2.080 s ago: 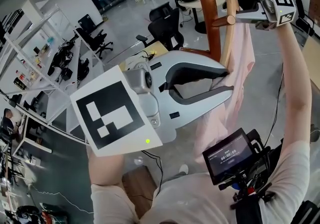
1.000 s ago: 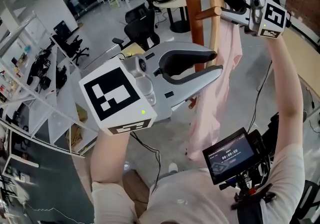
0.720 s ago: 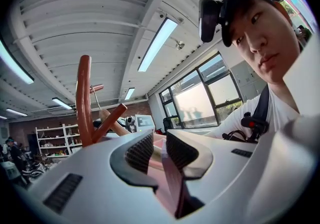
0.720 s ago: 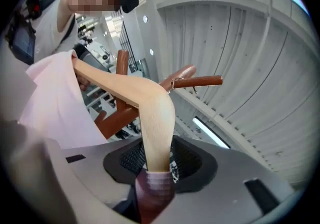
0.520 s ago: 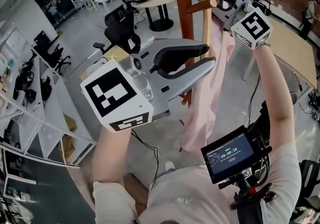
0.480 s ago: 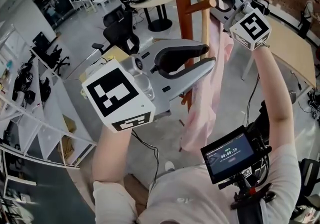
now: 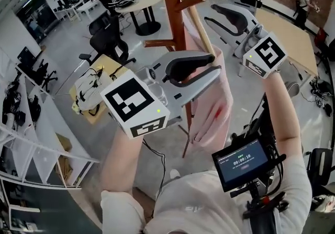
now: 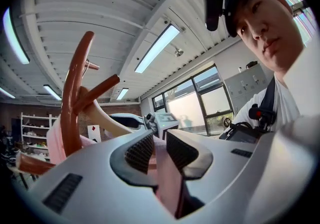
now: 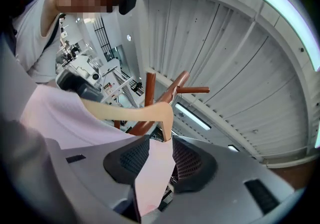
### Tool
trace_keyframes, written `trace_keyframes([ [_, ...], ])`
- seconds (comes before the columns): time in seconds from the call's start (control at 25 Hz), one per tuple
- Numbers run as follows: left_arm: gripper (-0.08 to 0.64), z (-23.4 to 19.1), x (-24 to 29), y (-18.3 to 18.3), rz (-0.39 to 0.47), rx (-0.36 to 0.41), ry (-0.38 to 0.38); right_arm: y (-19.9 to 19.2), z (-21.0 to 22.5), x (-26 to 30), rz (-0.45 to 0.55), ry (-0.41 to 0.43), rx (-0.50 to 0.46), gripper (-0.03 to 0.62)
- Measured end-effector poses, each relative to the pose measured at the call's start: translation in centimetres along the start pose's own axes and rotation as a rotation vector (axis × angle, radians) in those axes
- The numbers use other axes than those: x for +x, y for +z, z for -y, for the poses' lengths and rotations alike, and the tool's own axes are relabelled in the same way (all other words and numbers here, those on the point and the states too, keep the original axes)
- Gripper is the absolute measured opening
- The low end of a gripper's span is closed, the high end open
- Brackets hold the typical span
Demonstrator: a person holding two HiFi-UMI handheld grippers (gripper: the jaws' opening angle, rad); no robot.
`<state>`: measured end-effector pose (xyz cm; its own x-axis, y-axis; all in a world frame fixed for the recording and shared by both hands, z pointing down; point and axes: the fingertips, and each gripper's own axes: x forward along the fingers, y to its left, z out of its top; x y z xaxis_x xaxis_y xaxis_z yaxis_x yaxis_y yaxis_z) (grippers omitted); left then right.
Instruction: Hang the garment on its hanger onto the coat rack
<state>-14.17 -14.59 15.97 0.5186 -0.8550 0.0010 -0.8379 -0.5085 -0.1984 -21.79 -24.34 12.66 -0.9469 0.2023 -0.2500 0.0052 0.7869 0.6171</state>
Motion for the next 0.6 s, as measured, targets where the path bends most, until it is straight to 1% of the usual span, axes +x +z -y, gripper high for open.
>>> trace_keyframes([
  [0.12, 0.089, 0.4, 0.5, -0.8, 0.033, -0.043, -0.034, 1.4, -1.4, -2.6, -0.011, -0.025, 0.022, 0.13],
  [0.28, 0.089, 0.4, 1.5, -3.4, 0.026, -0.093, -0.061, 2.0, -3.3, -5.8, -0.014, -0.06, 0.1, 0.13],
  [0.48, 0.089, 0.3, 2.3, -7.0, 0.036, -0.177, -0.089, 0.2, -4.1, -9.4, -0.07, -0.165, 0.175, 0.13],
  [0.6, 0.089, 0.4, 2.5, -9.0, 0.052, -0.229, -0.102, -0.8, -4.5, -12.1, -0.107, -0.235, 0.199, 0.13],
])
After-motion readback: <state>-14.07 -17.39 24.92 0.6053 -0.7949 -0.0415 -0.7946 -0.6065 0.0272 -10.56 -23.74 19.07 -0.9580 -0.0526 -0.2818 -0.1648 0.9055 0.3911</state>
